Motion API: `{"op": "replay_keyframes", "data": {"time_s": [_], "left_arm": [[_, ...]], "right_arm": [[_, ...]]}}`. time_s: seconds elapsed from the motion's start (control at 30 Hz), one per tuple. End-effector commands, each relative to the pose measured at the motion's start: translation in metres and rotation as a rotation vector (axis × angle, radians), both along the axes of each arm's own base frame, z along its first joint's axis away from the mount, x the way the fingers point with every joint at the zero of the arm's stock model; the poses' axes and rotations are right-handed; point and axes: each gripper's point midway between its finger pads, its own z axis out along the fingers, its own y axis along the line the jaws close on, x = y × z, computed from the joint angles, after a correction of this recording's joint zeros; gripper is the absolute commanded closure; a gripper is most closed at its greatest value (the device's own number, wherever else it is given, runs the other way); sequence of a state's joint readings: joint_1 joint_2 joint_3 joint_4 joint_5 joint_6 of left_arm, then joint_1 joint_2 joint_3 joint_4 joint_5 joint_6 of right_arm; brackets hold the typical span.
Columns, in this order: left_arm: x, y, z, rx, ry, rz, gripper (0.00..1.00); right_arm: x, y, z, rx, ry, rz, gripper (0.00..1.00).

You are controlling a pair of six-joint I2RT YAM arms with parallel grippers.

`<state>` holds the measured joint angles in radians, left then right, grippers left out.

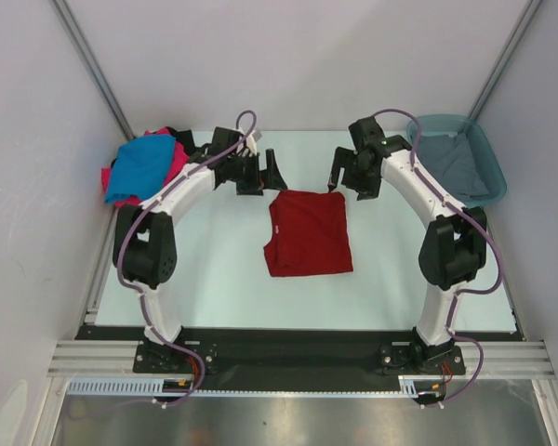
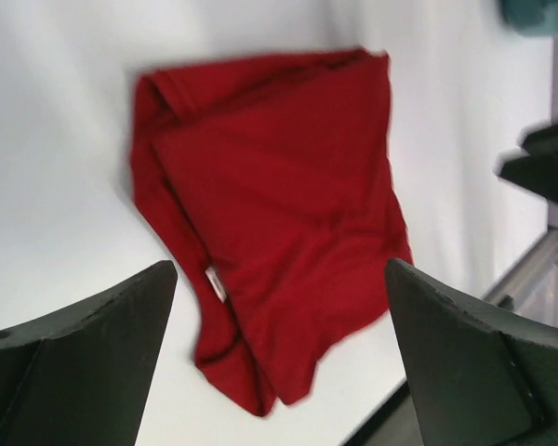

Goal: Fold and stack the t-shirts
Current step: Fold the tshirt

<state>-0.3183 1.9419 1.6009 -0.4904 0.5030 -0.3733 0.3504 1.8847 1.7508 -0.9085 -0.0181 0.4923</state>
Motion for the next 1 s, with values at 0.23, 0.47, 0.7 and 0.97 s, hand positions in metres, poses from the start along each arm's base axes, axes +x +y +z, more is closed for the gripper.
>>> {"op": "replay_keyframes", "data": {"time_s": [0.23, 0.47, 0.7, 0.97], "left_arm": [[-0.096, 0.004, -0.007, -0.044, 0.160, -0.013, 0.00], [-0.143, -0.022, 0.007, -0.128, 0.173, -0.216, 0.00], [-0.167, -0.032, 0.001, -0.155, 0.309, -0.207, 0.00], [-0.184, -0.054, -0.009, -0.194, 0.381, -0.294, 0.00]], "right_arm": [[-0.004, -0.032, -0.064, -0.137, 0.199, -0.017, 0.14], [0.021, -0.033, -0.077, -0.142, 0.178, 0.022, 0.15], [0.056, -0.013, -0.083, -0.070, 0.163, 0.085, 0.14], [0.083, -0.004, -0.103, -0.082, 0.154, 0.113, 0.14]]}}
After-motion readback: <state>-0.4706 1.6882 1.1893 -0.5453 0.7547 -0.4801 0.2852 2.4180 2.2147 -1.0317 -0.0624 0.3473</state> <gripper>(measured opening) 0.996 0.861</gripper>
